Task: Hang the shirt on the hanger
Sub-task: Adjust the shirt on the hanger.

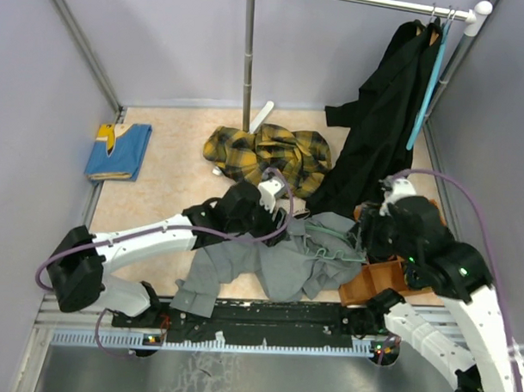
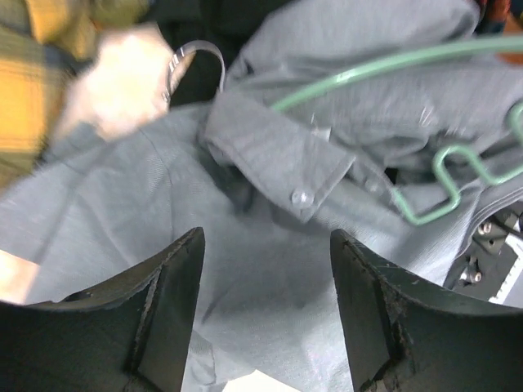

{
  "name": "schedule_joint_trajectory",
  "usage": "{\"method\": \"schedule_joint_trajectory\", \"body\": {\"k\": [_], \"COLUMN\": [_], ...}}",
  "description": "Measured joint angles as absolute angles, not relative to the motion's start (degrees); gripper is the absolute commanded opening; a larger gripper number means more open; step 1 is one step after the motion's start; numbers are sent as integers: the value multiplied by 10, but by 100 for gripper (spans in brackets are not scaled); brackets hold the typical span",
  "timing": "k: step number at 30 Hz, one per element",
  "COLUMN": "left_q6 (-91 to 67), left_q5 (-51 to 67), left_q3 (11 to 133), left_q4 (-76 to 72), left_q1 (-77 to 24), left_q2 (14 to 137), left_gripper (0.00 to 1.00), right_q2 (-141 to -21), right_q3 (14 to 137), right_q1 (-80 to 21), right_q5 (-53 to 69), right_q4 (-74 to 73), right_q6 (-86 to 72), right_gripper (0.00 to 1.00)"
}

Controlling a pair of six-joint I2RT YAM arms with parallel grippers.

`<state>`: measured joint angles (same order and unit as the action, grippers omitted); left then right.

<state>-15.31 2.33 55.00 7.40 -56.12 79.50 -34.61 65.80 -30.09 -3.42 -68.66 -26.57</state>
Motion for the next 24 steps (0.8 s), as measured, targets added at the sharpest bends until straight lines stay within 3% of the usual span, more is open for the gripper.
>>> {"method": "schedule_joint_trajectory", "body": {"k": [9,15,24], "left_q6": [-215,-242,-269], "left_q5": [55,49,39], "left_q3": [406,379,349], "left_q4": [-21,-79,-147], "left_q1": [-593,-621,-634], "left_q2": [808,845,865], "left_gripper": [68,66,66], "right_q2": [-492,-569,-693], "right_q3": [590,577,562], "right_q1": [-301,-301,-301], "right_q5": [12,37,103], "right_q4": [-576,-528,-479], "right_q6": [-210,-175,-127], "right_gripper": [51,41,46]}}
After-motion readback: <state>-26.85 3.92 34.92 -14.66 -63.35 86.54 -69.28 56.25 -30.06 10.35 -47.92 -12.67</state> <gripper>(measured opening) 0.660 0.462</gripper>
